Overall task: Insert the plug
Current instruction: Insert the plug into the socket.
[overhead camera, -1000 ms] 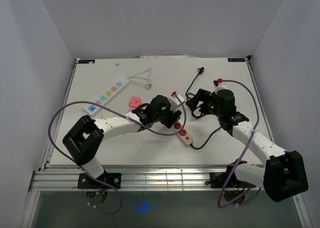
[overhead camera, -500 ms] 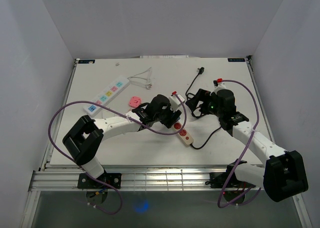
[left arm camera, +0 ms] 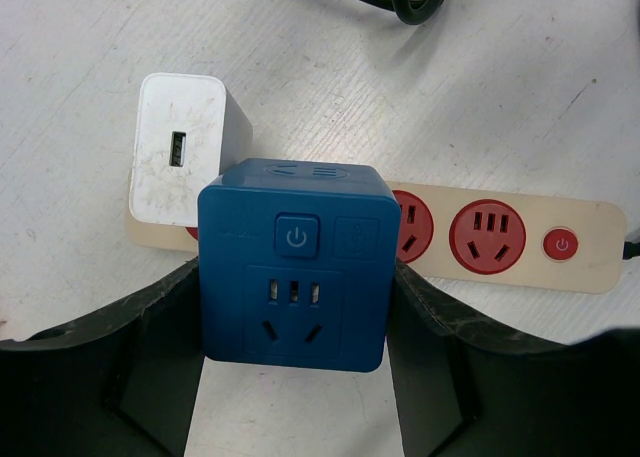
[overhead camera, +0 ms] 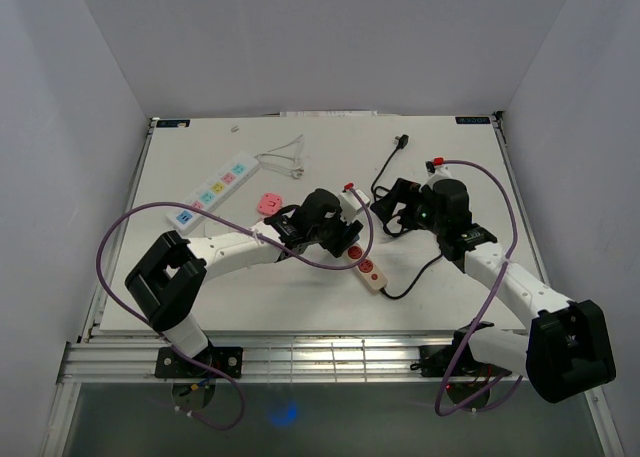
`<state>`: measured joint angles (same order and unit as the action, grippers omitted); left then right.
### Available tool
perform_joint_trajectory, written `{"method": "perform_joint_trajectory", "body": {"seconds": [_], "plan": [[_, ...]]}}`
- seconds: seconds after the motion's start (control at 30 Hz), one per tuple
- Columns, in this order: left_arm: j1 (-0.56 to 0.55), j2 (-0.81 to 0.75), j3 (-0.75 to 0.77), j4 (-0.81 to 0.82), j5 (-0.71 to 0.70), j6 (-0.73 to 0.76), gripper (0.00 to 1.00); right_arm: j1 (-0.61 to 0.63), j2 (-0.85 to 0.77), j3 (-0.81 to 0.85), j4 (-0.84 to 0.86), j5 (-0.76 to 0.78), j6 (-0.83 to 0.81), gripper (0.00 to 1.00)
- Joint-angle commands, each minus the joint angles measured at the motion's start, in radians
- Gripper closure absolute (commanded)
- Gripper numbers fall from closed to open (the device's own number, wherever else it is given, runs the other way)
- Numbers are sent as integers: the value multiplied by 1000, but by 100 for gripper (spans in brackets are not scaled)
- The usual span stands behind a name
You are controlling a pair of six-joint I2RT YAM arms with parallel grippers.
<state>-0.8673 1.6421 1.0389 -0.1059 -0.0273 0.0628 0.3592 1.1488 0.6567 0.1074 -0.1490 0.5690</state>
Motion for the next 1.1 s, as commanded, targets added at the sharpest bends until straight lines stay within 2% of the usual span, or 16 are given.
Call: {"method": "perform_joint_trajectory", "body": {"seconds": [0.0, 0.07, 0.1, 0.43, 0.73, 1.07], "plan": [[1, -16, 35, -23, -25, 0, 100, -6, 9, 0, 46, -20, -1, 1], [1, -4, 44, -35, -29, 3, 100, -5, 12, 0, 51, -26, 0, 0], [1, -1, 49, -38, -29, 3, 100, -6, 15, -2, 55, -34, 0, 4], [1, 15, 69, -74, -48, 9, 100, -6, 40, -15, 98, -87, 8, 16], [1, 12, 79, -97, -71, 34, 100, -5, 46, -29, 129, -129, 14, 36], [2, 18, 78, -95, -82, 66, 100, -6, 78, -49, 192, -201, 28, 50]]}}
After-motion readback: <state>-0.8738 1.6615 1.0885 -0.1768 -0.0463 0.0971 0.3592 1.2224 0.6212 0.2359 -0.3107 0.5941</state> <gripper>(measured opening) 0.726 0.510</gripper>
